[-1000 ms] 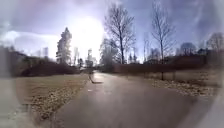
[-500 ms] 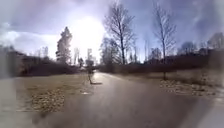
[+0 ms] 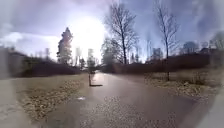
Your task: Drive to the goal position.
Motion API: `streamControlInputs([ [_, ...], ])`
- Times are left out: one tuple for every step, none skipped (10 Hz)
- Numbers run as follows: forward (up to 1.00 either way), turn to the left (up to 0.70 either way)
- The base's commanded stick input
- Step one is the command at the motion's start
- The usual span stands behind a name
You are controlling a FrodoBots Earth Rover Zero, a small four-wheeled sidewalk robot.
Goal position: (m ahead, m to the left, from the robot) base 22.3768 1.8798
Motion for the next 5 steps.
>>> streamControlInputs([
  [1.0, 0.13],
  [1.0, 0.13],
  [1.0, 0.13],
  [1.0, 0.13],
  [1.0, 0.12],
])
